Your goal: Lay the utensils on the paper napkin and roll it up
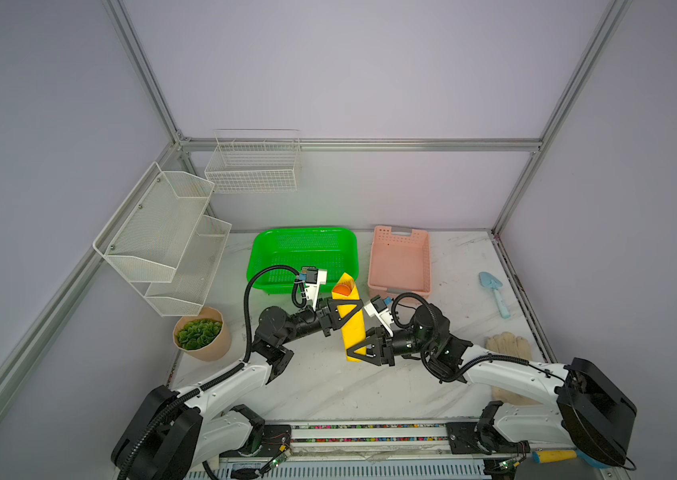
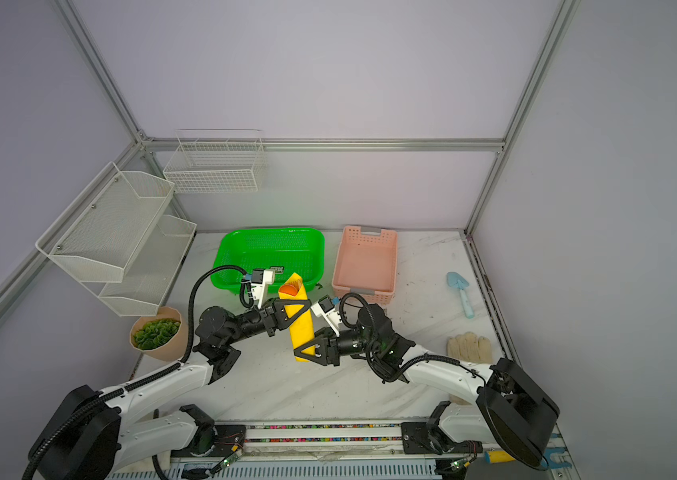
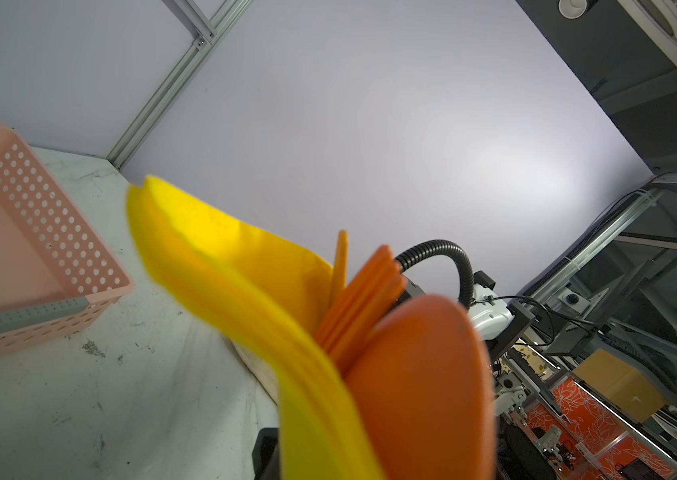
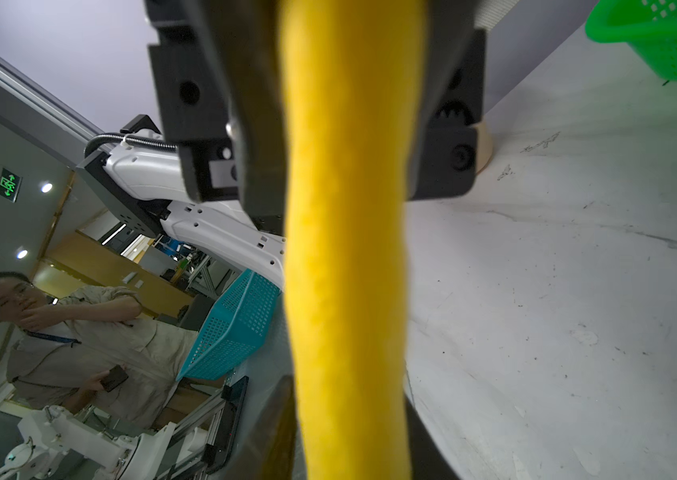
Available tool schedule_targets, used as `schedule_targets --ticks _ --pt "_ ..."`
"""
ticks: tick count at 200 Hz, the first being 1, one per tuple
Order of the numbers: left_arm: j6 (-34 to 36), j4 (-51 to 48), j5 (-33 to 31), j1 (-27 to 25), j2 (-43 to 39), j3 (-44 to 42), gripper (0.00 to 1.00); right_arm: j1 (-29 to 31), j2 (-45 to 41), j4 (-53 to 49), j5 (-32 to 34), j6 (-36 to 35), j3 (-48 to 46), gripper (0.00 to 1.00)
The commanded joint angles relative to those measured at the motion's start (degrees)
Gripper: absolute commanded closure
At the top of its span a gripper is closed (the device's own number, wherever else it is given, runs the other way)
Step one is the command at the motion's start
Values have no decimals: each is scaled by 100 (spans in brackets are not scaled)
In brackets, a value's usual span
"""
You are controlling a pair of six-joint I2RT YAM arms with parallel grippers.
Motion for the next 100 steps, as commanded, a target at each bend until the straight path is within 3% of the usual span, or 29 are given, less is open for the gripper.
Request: schedule_targets --ticks 1,13,36,90,100 --pt "258 281 -197 63 -7 607 100 115 50 175 -313 86 -55 62" --pt "250 294 -202 60 11 627 100 137 100 182 -316 72 -54 65" --pt "223 334 -164 56 52 649 100 139 121 219 -252 81 -60 100" --pt "240 279 -140 64 -5 653 100 132 115 171 -241 62 -39 100" --pt "240 277 -136 71 -6 653 100 139 68 69 -243 -3 -9 77"
